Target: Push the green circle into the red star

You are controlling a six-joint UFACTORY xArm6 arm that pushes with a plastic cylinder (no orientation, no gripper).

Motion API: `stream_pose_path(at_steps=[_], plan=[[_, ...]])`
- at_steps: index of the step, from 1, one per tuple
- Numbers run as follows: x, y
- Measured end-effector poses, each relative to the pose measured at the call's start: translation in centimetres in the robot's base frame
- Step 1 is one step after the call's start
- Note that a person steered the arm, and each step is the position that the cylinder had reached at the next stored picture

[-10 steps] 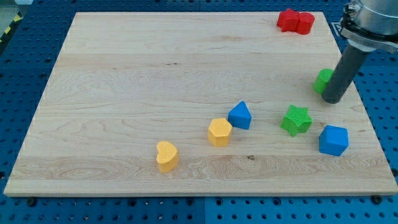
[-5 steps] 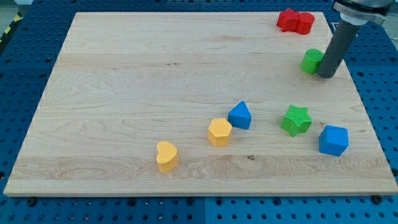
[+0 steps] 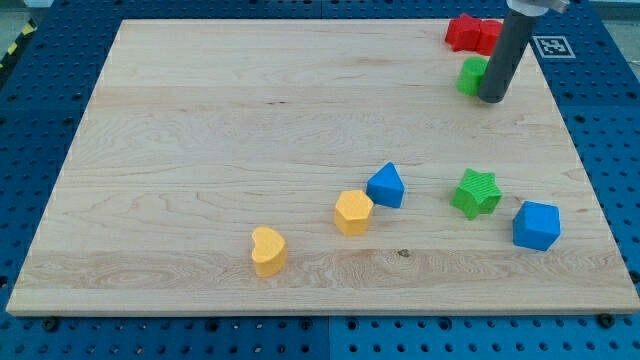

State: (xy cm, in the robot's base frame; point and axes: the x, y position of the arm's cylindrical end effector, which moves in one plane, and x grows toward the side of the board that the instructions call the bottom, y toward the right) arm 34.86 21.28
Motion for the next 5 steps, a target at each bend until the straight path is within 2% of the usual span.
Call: stream_pose_path(at_steps=[3,5], plan=[[-1.9,-5.3],[-4.4,-5.3]])
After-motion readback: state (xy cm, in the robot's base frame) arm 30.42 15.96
